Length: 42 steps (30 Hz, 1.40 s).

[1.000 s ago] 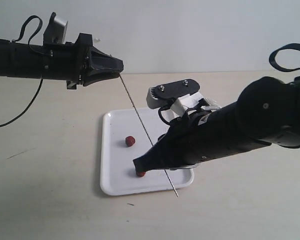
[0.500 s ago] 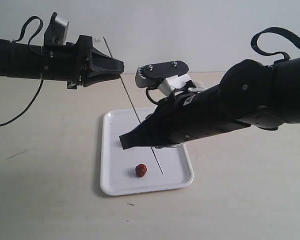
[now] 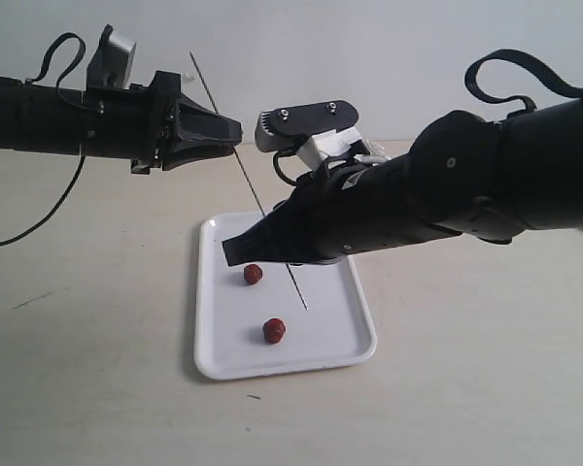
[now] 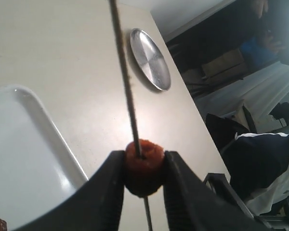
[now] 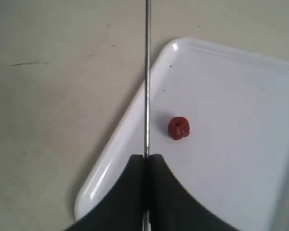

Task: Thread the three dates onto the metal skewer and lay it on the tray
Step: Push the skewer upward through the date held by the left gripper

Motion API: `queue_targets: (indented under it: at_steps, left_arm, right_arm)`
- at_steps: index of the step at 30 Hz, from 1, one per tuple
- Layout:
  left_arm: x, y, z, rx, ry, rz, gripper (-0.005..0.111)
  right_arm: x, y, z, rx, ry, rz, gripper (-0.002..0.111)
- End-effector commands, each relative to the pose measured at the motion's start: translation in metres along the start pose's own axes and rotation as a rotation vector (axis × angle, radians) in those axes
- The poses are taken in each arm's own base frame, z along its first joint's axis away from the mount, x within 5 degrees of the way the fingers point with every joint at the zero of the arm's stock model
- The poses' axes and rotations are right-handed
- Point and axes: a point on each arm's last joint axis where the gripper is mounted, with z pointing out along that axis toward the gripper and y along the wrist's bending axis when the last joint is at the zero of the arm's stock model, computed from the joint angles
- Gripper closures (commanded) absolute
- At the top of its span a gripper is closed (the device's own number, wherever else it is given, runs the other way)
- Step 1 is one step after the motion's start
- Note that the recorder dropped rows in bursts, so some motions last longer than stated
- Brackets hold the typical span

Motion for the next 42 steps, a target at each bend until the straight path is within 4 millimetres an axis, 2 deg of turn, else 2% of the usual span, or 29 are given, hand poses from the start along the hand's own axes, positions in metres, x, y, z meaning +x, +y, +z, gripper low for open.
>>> queue_targets:
  at_steps: [1, 8, 10, 13, 14, 34, 42]
  left_arm:
    - [0.002, -0.003, 0.002, 0.02, 0.015, 0.008, 0.08]
    - [0.002, -0.003, 0.002, 0.022, 0.015, 0.008, 0.08]
    - [0.002, -0.003, 0.002, 0.022, 0.009, 0.005, 0.077]
    - [0.001, -0.003, 0.002, 0.023, 0.002, 0.001, 0.055]
    - [0.001, -0.003, 0.002, 0.021, 0.001, 0.001, 0.052]
    - [-0.002, 0.0, -0.001, 0.008, -0.02, 0.042, 0.052]
    - [-0.008, 0.008, -0.014, -0.011, -0.052, 0.034, 0.052]
  right_arm:
    - [-0.006, 0.001, 0.007, 0.007, -0.02, -0.019, 0.108]
    - [-0.008, 0.0, 0.011, 0.016, -0.033, -0.025, 0.108]
    - [-0.008, 0.0, 0.011, 0.017, -0.034, -0.028, 0.108]
    - [-0.007, 0.0, 0.011, 0.014, -0.027, -0.027, 0.108]
    - [-0.007, 0.0, 0.011, 0.013, -0.025, -0.027, 0.108]
    - [-0.013, -0.003, 0.01, 0.044, -0.086, -0.048, 0.108]
    - [-0.02, -0.001, 0.002, 0.047, -0.128, -0.056, 0.108]
